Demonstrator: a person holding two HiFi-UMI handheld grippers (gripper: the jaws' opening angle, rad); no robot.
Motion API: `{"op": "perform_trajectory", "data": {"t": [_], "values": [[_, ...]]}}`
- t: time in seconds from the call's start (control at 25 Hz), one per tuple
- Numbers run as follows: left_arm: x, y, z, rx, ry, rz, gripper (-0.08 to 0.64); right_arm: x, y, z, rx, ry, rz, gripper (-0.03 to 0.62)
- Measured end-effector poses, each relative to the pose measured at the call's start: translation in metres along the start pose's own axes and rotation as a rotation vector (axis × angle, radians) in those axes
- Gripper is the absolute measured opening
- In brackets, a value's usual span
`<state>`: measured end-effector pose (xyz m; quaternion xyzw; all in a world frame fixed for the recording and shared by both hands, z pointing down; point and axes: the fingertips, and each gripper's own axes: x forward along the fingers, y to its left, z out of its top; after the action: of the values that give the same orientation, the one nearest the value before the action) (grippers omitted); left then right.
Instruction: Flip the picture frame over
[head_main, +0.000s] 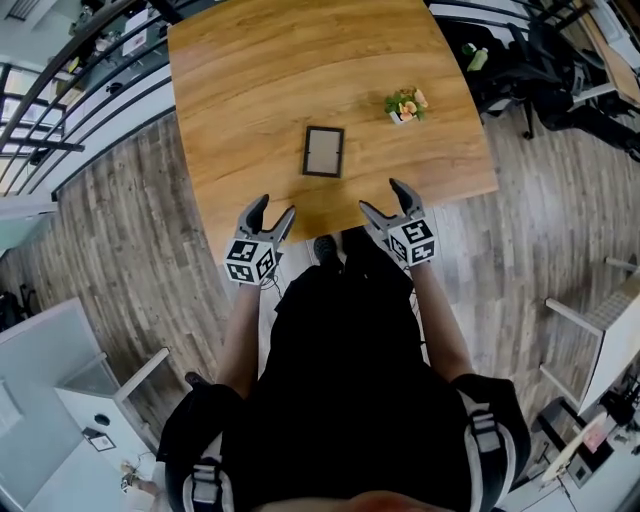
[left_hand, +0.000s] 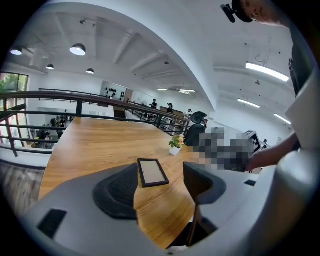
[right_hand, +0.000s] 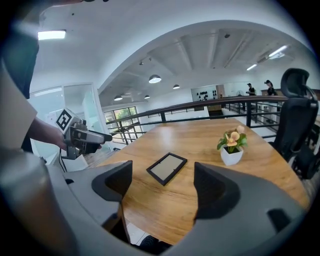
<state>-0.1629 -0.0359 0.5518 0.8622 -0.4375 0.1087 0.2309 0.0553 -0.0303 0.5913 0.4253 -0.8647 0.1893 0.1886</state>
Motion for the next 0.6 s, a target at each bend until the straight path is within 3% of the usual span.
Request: {"op": "perform_trajectory", "data": {"t": [0.4,0.6], "values": [[0.053,0.012,0.011,-0.018,0.051,0.1,0.301,0.049,-0.072,0.037,-0.056,0.005,0.082,0.383],[0.064,0.023,0.007,-0.031,0.069,0.171,0.301,0.071,-0.078,0.028,-0.069,0.035,0.162,0.377]]}}
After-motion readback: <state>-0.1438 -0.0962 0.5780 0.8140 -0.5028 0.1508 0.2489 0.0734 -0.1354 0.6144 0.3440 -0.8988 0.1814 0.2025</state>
